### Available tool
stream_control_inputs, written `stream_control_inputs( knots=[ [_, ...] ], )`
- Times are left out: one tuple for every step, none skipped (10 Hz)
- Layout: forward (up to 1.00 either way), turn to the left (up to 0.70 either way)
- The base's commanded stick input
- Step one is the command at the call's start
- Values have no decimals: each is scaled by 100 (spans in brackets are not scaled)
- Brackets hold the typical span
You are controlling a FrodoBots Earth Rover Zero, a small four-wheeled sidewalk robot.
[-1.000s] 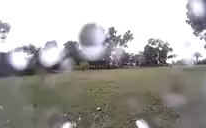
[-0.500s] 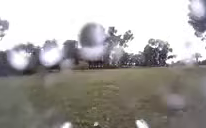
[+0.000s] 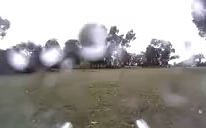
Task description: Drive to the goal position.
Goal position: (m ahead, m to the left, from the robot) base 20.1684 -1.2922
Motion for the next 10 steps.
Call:
stream_control_inputs(
  knots=[
    [100, 1],
    [100, 1],
    [100, 1],
    [100, 1],
    [100, 1],
    [100, 1],
    [100, 1],
    [100, 1],
    [100, 1],
    [100, 1]
  ],
)
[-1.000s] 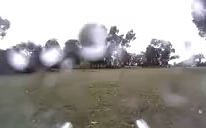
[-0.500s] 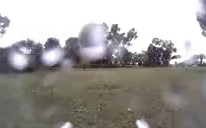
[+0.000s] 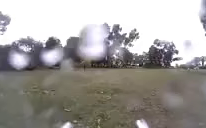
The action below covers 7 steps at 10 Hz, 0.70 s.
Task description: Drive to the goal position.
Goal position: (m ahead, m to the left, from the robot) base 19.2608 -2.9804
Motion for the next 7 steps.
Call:
stream_control_inputs(
  knots=[
    [100, 1],
    [100, 1],
    [100, 1],
    [100, 1],
    [100, 1],
    [100, 1],
    [100, 1]
  ],
)
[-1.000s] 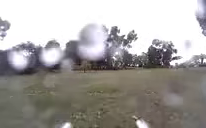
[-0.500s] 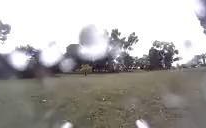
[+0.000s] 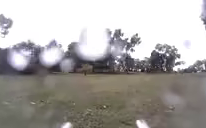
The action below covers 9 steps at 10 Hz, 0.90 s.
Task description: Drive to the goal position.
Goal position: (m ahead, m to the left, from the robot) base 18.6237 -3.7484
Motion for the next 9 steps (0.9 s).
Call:
stream_control_inputs(
  knots=[
    [100, 1],
    [100, 1],
    [100, 1],
    [100, 1],
    [100, 1],
    [100, 1],
    [100, 1],
    [100, 1],
    [100, 1]
  ],
)
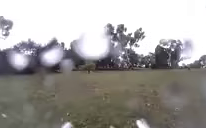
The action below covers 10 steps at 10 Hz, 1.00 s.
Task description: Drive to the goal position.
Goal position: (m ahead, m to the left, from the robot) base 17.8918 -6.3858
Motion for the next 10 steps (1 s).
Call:
stream_control_inputs(
  knots=[
    [100, 1],
    [100, 1],
    [100, 1],
    [100, 1],
    [100, 1],
    [100, 1],
    [100, 1],
    [100, 1],
    [100, 1],
    [100, 1]
  ],
)
